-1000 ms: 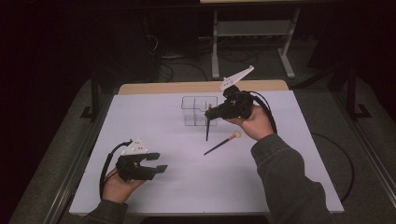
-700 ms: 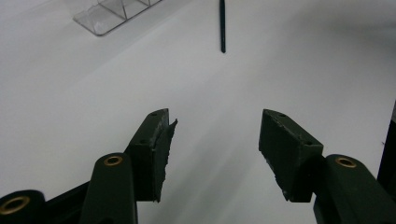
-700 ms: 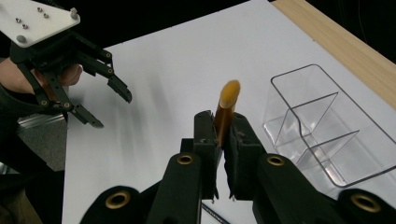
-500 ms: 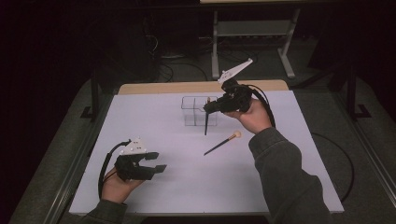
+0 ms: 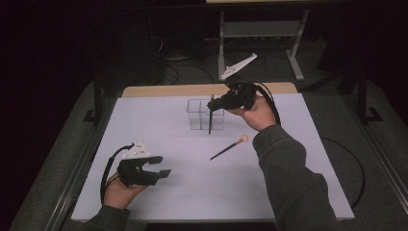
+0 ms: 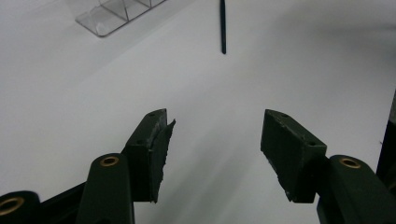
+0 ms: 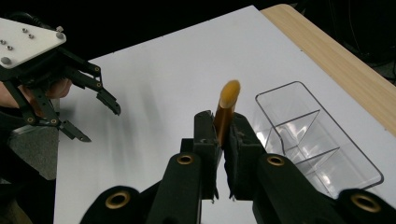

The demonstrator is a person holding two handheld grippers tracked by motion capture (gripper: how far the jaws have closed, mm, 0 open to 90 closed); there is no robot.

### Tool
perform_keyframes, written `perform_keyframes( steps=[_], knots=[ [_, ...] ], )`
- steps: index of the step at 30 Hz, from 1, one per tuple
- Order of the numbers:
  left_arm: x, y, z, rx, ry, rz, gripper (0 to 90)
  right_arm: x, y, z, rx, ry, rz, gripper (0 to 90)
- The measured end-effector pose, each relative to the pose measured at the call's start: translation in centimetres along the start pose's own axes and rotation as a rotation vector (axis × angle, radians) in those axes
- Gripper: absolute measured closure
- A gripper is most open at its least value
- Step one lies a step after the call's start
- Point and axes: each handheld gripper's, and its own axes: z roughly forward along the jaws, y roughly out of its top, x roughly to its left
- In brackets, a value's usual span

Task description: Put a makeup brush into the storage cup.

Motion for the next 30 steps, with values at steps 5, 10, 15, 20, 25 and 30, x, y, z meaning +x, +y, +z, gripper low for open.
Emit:
perform_keyframes(
  steps=[5,10,15,20,25,30],
  knots=[
    [0.3,-0.1,-0.2,-0.007,0.001,-0.005,40.4,-0.3,0.6,0.1,-0.004,-0.010,-0.008,82.9],
    [0.3,-0.2,-0.2,0.007,-0.001,-0.004,40.0,-0.8,1.1,0.5,0.001,-0.014,-0.002,82.9],
    [0.3,-0.3,-0.1,-0.003,0.000,-0.018,39.3,-1.3,1.6,0.8,-0.004,-0.023,-0.004,82.9],
    [0.4,-0.3,-0.1,-0.001,0.000,-0.016,39.0,-1.8,2.0,0.8,-0.002,-0.037,-0.002,82.9],
    [0.4,-0.3,-0.2,-0.001,0.002,-0.018,38.9,-2.2,2.4,0.9,0.004,-0.046,-0.001,82.9],
    [0.4,-0.3,-0.1,-0.001,0.002,-0.020,38.7,-2.6,2.8,1.0,-0.002,-0.048,0.003,82.9]
  ],
)
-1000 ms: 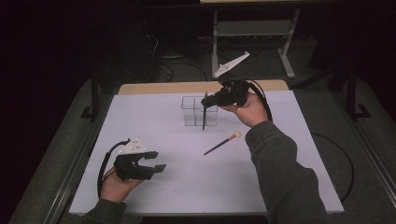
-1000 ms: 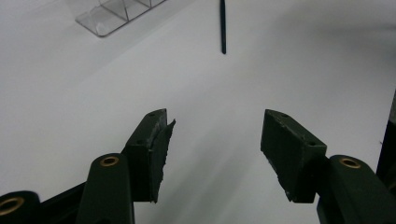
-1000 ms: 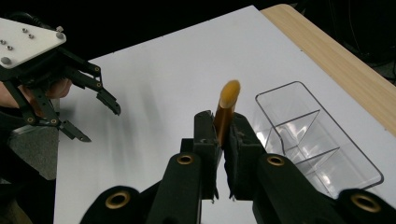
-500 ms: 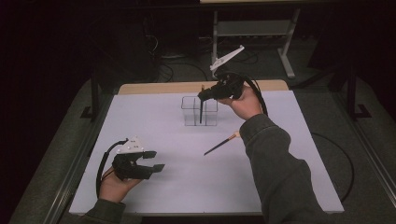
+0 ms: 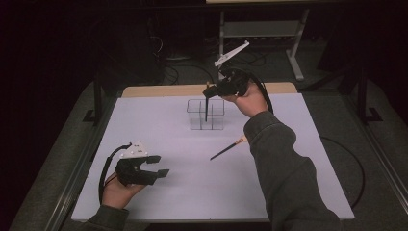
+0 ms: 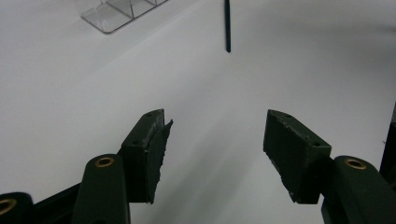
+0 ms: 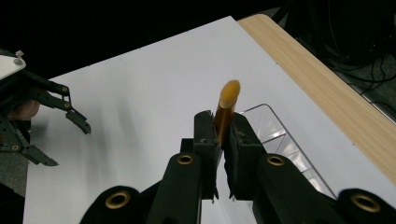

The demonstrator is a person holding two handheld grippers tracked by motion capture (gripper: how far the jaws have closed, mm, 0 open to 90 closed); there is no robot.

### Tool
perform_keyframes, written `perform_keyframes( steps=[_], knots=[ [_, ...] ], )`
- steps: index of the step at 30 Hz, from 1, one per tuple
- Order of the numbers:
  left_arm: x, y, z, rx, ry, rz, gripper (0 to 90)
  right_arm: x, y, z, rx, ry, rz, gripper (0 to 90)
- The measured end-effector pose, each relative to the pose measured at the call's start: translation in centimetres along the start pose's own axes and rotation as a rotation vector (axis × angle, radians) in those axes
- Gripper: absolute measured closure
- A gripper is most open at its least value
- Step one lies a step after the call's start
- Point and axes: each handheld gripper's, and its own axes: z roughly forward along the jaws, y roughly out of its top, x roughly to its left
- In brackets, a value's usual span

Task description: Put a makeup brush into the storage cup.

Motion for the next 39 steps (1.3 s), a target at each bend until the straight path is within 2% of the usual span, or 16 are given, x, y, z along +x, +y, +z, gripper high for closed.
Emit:
perform_keyframes(
  steps=[7,11,16,18,19,22,32,39],
  knots=[
    [0.1,-0.1,0.1,0.011,0.002,0.018,38.5,-0.5,0.5,0.3,-0.005,-0.009,0.002,82.9],
    [0.1,-0.1,0.0,0.000,0.002,0.000,38.5,-0.8,1.0,0.7,-0.010,-0.015,-0.004,82.9],
    [0.1,-0.1,0.0,0.006,0.001,0.018,38.2,-1.3,1.4,1.2,-0.002,-0.019,0.005,82.9],
    [0.1,-0.1,-0.1,0.003,0.000,0.008,38.0,-1.5,1.6,1.3,-0.004,-0.022,-0.002,82.9],
    [0.1,-0.1,-0.1,0.001,0.001,0.003,38.0,-1.5,1.7,1.3,-0.004,-0.016,0.012,82.9],
    [0.3,-0.1,-0.1,0.000,0.004,0.013,37.9,-1.8,2.0,1.4,-0.007,-0.024,0.009,82.9],
    [0.2,-0.1,-0.2,-0.009,0.003,-0.004,37.9,-2.5,2.6,2.0,-0.005,-0.037,0.008,82.9],
    [0.2,-0.1,-0.2,-0.009,0.005,0.000,37.9,-2.9,3.1,2.7,0.004,-0.058,0.007,82.9]
  ],
)
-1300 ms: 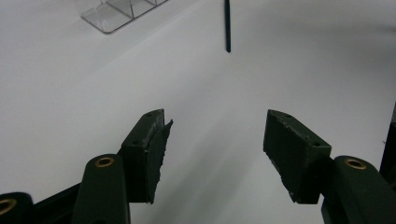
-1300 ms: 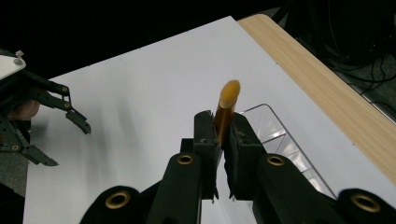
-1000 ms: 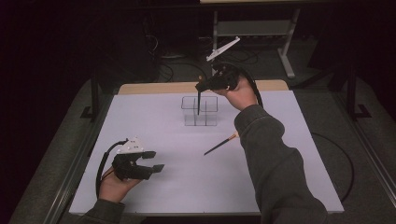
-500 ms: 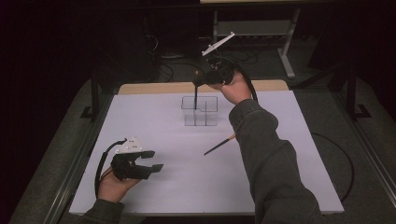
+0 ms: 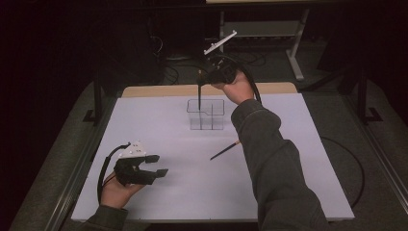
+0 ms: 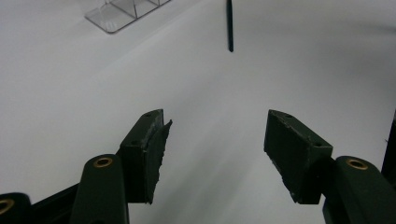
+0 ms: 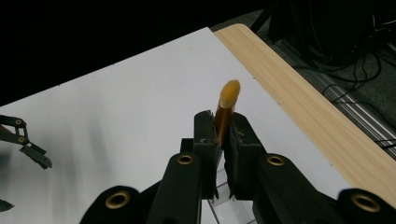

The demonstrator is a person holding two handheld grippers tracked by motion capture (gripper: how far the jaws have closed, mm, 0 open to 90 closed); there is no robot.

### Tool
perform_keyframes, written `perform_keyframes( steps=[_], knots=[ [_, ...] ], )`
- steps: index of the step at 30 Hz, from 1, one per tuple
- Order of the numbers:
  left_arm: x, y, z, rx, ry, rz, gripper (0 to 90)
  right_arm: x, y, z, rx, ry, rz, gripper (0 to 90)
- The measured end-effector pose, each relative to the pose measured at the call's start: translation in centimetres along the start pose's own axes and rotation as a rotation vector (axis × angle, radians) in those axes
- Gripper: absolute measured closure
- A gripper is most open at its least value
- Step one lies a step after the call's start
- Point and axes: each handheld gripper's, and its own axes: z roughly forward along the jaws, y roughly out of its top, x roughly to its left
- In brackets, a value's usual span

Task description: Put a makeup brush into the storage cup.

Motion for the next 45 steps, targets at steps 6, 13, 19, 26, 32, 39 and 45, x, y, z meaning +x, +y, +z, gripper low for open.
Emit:
perform_keyframes(
  steps=[6,13,19,26,32,39,45],
  knots=[
    [0.0,0.0,0.1,0.004,-0.001,0.005,37.9,-0.2,0.2,0.4,-0.006,-0.007,0.002,82.9],
    [0.1,0.1,0.0,0.001,-0.004,0.006,37.9,-0.3,0.5,1.1,-0.004,-0.011,0.010,82.9],
    [0.0,0.1,0.0,0.000,-0.005,0.000,37.7,-0.2,0.6,1.5,-0.001,-0.014,0.010,82.9],
    [0.0,0.1,0.0,-0.001,-0.003,0.003,37.5,-0.2,0.5,1.7,0.003,-0.018,0.030,82.9],
    [0.0,0.1,0.0,0.005,-0.002,0.000,37.2,-0.3,0.4,2.0,0.003,-0.022,0.011,82.9],
    [0.1,0.1,0.0,0.005,-0.002,0.002,36.9,-0.3,0.3,2.3,0.009,-0.021,0.041,82.9],
    [0.1,0.1,-0.1,0.005,0.001,0.003,36.8,-0.4,0.1,2.6,0.014,-0.025,0.022,82.9]
  ],
)
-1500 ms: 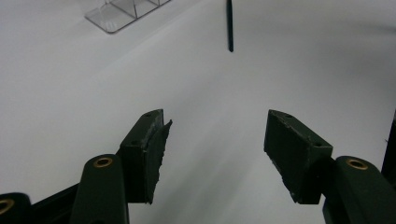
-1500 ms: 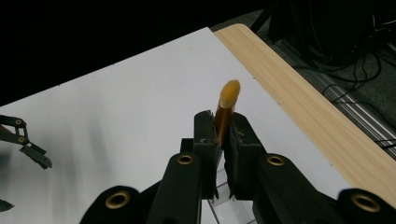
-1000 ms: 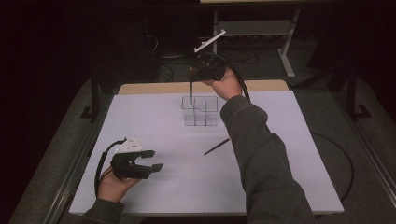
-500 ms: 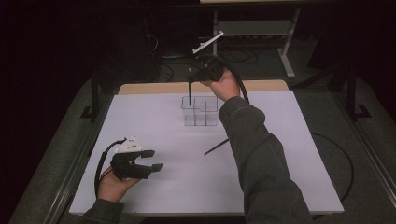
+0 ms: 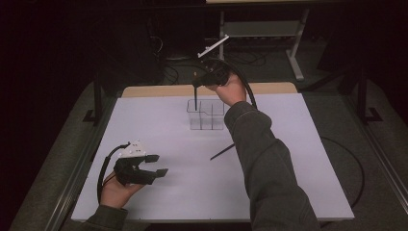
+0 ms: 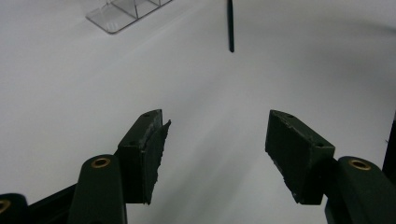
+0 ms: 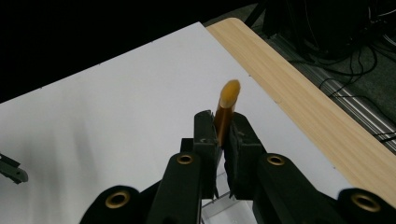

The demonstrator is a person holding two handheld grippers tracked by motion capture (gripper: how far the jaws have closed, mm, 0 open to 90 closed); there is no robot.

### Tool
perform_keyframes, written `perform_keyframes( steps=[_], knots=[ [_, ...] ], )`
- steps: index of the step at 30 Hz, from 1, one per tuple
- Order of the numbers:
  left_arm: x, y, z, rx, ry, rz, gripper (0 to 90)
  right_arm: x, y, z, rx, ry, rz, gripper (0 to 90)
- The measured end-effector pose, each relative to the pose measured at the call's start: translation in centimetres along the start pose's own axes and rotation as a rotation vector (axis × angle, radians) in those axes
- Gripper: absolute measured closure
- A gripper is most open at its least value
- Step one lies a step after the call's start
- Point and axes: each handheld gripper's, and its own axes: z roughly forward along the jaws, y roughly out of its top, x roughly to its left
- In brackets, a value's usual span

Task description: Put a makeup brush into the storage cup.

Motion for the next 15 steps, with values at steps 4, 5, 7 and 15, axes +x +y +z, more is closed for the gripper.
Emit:
perform_keyframes(
  steps=[4,5,7,15],
  knots=[
    [0.00,0.02,-0.04,0.002,0.000,0.001,36.8,0.03,0.02,0.13,0.002,-0.002,-0.004,82.9],
    [0.00,0.02,-0.03,0.002,0.000,0.001,36.7,0.03,-0.01,0.16,0.001,0.001,-0.002,82.9],
    [0.01,0.02,-0.02,0.002,0.000,0.002,36.7,0.04,-0.04,0.26,0.003,-0.002,0.001,82.9],
    [0.05,0.00,-0.04,0.004,0.001,0.002,36.6,0.01,-0.26,0.66,0.004,0.001,0.005,82.9]
  ],
)
